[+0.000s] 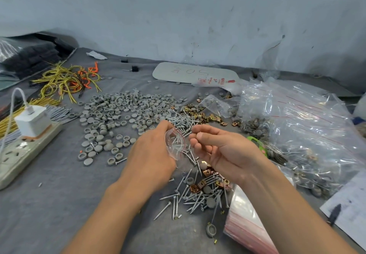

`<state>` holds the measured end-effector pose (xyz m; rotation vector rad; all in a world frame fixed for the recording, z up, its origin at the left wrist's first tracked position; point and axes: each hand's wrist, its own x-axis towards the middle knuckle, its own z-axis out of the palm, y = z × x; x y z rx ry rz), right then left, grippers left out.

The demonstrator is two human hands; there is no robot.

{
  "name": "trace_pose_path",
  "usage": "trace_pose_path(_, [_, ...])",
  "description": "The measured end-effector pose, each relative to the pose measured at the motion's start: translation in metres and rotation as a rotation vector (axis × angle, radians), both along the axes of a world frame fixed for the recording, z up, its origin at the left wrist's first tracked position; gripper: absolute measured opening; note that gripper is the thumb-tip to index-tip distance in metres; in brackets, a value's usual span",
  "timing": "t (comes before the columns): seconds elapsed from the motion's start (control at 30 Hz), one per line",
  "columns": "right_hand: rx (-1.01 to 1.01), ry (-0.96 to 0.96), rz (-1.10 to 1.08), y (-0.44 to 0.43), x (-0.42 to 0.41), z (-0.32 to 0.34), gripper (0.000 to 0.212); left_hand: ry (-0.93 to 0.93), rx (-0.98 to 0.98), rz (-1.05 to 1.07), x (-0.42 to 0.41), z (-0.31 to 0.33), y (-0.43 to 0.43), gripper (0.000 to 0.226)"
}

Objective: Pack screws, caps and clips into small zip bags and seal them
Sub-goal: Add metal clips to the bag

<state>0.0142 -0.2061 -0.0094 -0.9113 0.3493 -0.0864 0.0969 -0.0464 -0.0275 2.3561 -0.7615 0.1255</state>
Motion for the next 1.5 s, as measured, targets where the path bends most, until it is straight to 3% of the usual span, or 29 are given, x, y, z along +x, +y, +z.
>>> trace_pose_path(0.17, [-0.118, 0.042, 0.016, -0.001, -0.002, -0.003, 0.029, 0.007, -0.029, 0.003, 0.002, -0.001, 0.004, 0.029])
trace_pose_path(0.33, [-0.242, 0.061, 0.003, 0.002, -0.003, -0.006, 0.022, 0.003, -0.017, 0.019, 0.002, -0.001, 0.006, 0.029])
trace_pose_path(0.6, [-0.675, 0.119, 0.007, 0.006, -0.001, -0.011, 0.013, -0.012, 0.032, 0.011, -0.001, 0.001, 0.004, 0.035])
trace_pose_path(0.7, [-0.888, 0.149, 0.095, 0.006, -0.004, -0.012, 0.01, -0.002, 0.022, -0.057, -0.002, 0.003, 0.003, 0.041])
trace_pose_path(0.8, [-0.953, 0.162, 0.168, 0.006, -0.007, -0.011, 0.006, 0.034, -0.036, -0.182, -0.003, 0.007, 0.003, 0.045])
trace_pose_path(1.0, [-0.783, 0.117, 0.197, 0.001, -0.011, -0.005, 0.021, 0.014, -0.125, -0.29, -0.002, 0.013, 0.009, 0.015])
trace_pose_path(1.13, [-0.61, 0.122, 0.229, -0.002, -0.014, -0.003, 0.032, 0.012, -0.109, -0.282, -0.004, 0.013, 0.01, 0.015])
trace_pose_path(1.27, [-0.312, 0.139, 0.137, -0.002, -0.011, -0.003, 0.033, -0.075, -0.258, -0.245, -0.013, 0.011, 0.006, 0.02])
trace_pose_path(1.4, [-0.015, 0.089, 0.117, 0.001, -0.011, -0.003, 0.013, 0.152, -0.388, -0.21, -0.009, 0.013, 0.003, 0.02])
trace_pose_path(1.5, [-0.139, 0.035, 0.139, 0.003, -0.01, -0.005, 0.013, 0.287, -0.437, -0.248, -0.002, 0.014, 0.004, 0.016])
